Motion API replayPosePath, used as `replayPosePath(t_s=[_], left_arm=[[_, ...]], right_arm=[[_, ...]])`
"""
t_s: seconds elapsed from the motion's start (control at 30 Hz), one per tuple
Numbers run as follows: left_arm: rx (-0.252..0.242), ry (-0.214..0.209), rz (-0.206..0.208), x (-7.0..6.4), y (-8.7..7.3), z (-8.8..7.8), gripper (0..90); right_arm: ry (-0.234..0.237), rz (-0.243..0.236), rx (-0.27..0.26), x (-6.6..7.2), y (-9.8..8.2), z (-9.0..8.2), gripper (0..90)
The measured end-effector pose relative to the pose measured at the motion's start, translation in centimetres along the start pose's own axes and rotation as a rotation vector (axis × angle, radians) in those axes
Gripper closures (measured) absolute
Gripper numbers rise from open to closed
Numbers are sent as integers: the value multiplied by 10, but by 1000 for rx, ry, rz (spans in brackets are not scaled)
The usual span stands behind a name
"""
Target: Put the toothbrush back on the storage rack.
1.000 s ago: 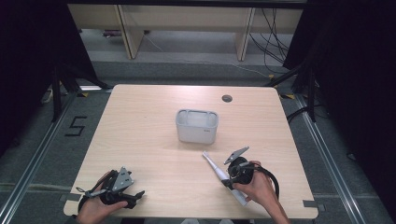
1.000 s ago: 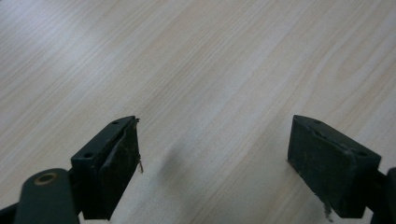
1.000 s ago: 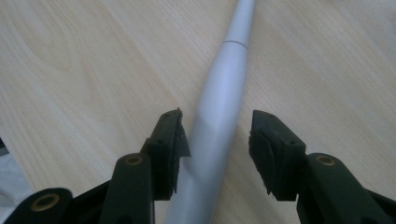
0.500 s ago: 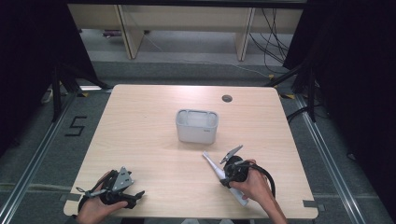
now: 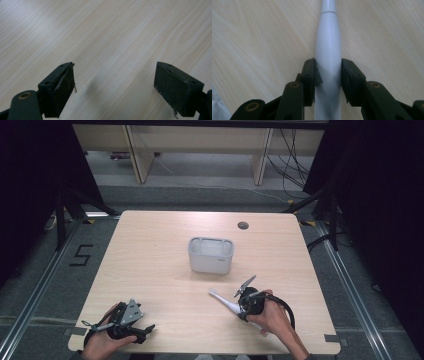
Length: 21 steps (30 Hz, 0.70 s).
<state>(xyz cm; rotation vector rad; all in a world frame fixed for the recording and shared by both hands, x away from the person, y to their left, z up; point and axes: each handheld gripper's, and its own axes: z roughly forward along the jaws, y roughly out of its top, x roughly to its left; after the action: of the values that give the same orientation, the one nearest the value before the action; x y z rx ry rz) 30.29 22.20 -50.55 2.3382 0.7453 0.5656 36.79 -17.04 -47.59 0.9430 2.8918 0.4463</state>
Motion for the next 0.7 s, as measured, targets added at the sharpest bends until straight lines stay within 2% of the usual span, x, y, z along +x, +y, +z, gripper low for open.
replayPosePath(t_s=[0.17, 0.2, 0.23, 0.27, 0.33, 0.37, 0.43, 0.47, 0.5, 0.6, 0.63, 0.7], left_arm=[[-1, 0, 0, 0, 0, 0, 162], [1, -2, -1, 0, 0, 0, 162], [0, 0, -4, 0, 0, 0, 162], [0, 2, -4, 0, 0, 0, 162], [-1, 0, 1, 0, 0, 0, 162], [-1, -1, 1, 0, 0, 0, 162], [-1, 2, -4, 0, 0, 0, 163], [-1, 2, -4, 0, 0, 0, 162], [-1, 0, 1, 0, 0, 0, 162], [0, -1, -4, 0, 0, 0, 162], [0, 0, -4, 0, 0, 0, 162], [-8, -2, -7, -1, 0, 1, 162]], right_arm=[[-23, -12, 49, 2, 5, 2, 656], [-35, -41, 63, 0, 6, 2, 656], [-41, -39, 78, 1, 8, 2, 657], [-35, -19, 86, 2, 8, 3, 657], [-29, -63, 96, 1, 11, 4, 658], [-25, -47, 117, 3, 12, 4, 658], [-25, -72, 149, 4, 15, 4, 659], [-25, -72, 149, 4, 15, 4, 659], [-26, -75, 174, 5, 17, 4, 659], [-36, -72, 187, 7, 18, 4, 660], [-20, -85, 188, 6, 19, 5, 660], [-22, -85, 197, 6, 20, 5, 660]])
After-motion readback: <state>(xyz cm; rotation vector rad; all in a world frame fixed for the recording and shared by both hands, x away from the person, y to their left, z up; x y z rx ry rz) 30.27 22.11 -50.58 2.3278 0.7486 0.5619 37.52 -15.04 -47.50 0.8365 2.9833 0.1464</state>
